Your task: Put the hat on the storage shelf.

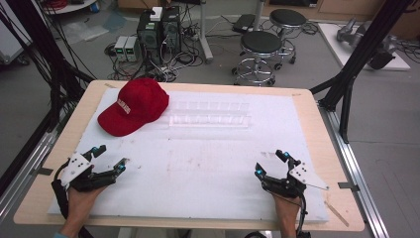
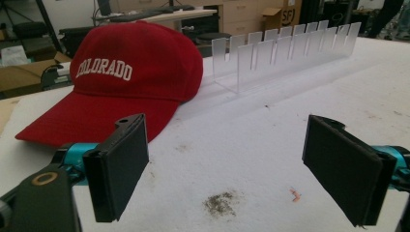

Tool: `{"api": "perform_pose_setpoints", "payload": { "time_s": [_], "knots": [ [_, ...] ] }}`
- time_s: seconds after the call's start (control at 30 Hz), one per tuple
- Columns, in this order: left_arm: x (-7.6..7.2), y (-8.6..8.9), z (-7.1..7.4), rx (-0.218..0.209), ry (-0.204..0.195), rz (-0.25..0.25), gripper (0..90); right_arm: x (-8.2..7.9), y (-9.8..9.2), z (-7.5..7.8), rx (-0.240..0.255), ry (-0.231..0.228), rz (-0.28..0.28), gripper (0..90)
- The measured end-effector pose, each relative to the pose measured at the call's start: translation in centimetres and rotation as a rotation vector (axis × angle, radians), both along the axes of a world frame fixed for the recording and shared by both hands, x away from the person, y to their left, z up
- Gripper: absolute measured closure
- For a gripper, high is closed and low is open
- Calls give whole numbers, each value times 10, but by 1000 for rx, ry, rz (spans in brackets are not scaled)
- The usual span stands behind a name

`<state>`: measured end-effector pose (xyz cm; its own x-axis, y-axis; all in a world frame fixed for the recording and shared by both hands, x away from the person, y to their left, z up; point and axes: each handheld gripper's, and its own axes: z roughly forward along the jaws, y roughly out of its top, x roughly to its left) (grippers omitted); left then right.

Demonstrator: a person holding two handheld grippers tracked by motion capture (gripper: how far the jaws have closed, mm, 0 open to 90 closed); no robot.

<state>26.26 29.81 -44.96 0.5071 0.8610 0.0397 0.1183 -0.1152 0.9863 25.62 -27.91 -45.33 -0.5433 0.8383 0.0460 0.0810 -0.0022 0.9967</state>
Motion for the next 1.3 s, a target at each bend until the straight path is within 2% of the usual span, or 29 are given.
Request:
{"api": "perform_pose_setpoints", "payload": {
  "time_s": [0.37, 0.77, 1.1, 1.17, 1.3],
  "knots": [
    [0, 3, 0, -23, 4, 0, 167, 0, -1, 0, 15, 15, 2, 103],
    [1, 4, 0, -38, 16, 0, 167, 0, 0, 0, 7, 8, 0, 102],
    [4, 5, 2, -41, 38, 2, 167, 0, 0, 0, 16, 15, -3, 102],
    [6, 6, 4, -59, 44, 1, 167, 0, 0, 0, 16, 14, -3, 102],
    [10, 8, 12, -54, 43, -5, 167, 0, -1, 0, 15, 10, -3, 102]
  ]
}}
